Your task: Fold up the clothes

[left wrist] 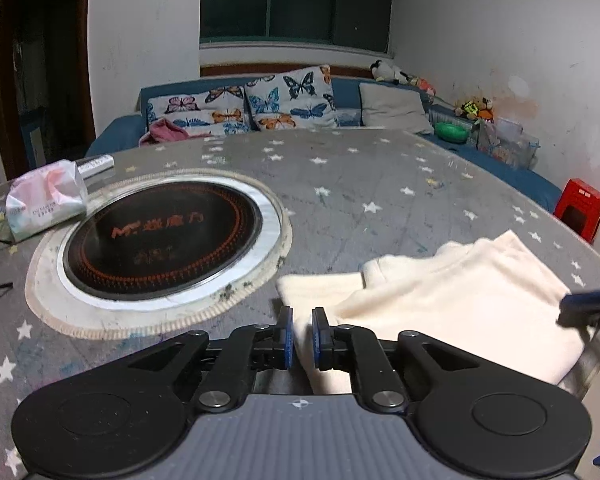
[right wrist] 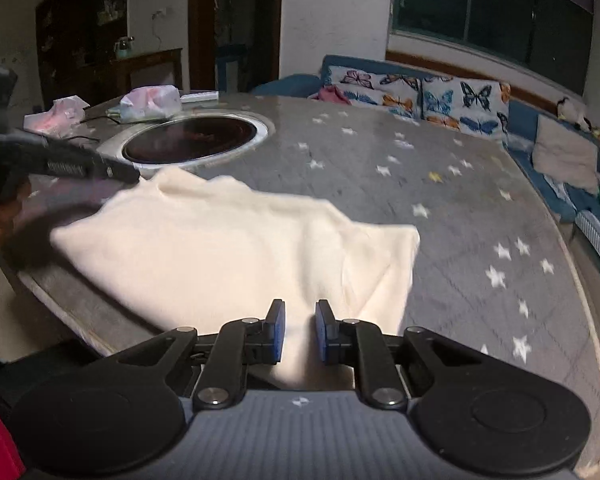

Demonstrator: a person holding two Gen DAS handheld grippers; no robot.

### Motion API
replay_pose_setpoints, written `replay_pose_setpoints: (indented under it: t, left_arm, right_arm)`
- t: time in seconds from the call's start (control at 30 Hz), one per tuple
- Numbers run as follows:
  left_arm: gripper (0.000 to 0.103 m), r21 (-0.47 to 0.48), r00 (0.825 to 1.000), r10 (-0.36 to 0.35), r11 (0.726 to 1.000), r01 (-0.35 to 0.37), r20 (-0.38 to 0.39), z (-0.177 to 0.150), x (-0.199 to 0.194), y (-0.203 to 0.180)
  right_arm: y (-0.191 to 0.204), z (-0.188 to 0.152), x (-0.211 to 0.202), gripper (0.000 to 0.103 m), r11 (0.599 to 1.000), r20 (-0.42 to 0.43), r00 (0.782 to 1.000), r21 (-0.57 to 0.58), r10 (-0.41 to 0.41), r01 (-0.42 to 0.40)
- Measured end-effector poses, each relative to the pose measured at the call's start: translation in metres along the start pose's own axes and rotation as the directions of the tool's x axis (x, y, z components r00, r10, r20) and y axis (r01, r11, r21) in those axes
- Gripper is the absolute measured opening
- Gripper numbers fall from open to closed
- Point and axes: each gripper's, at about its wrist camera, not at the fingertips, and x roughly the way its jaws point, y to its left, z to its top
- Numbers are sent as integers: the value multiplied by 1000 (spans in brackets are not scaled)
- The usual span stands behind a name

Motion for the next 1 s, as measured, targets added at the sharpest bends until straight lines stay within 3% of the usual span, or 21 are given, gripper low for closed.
replay_pose_setpoints:
  t: [0.03,0.13,0.17,0.43,0.57,0.8,1.0]
  left_arm:
    - [13,-2,1000,-5,1000,5,6,2,-2,-1]
    - [43,3,998,-52,999,52,21,5,-8,-10]
    - [47,10,998,-65,998,65,22,5,-8,-14]
    - [51,58,990,-137,989,138,-25,-6,2,-44]
    - [52,75,990,-138,987,140,-31,-10,4,-49]
    - [56,79,992,-125,989,127,-29,-15,4,-46]
    - [78,84,997,-80,993,81,-10,-18,-4,-38]
  right_arm:
    - [-2,-1,-1,14,1000,1,1000,15,7,-7]
    - [-3,7,-5,14,1000,16,1000,19,11,-11]
    - [-2,11,-4,14,1000,22,1000,8,9,-10]
    - [2,48,32,14,1000,39,999,-2,-4,4]
    - [3,65,54,14,1000,50,999,6,7,-7]
    - [-4,67,83,14,999,-17,999,32,-38,38]
    - [7,61,51,22,1000,8,1000,-29,-3,3]
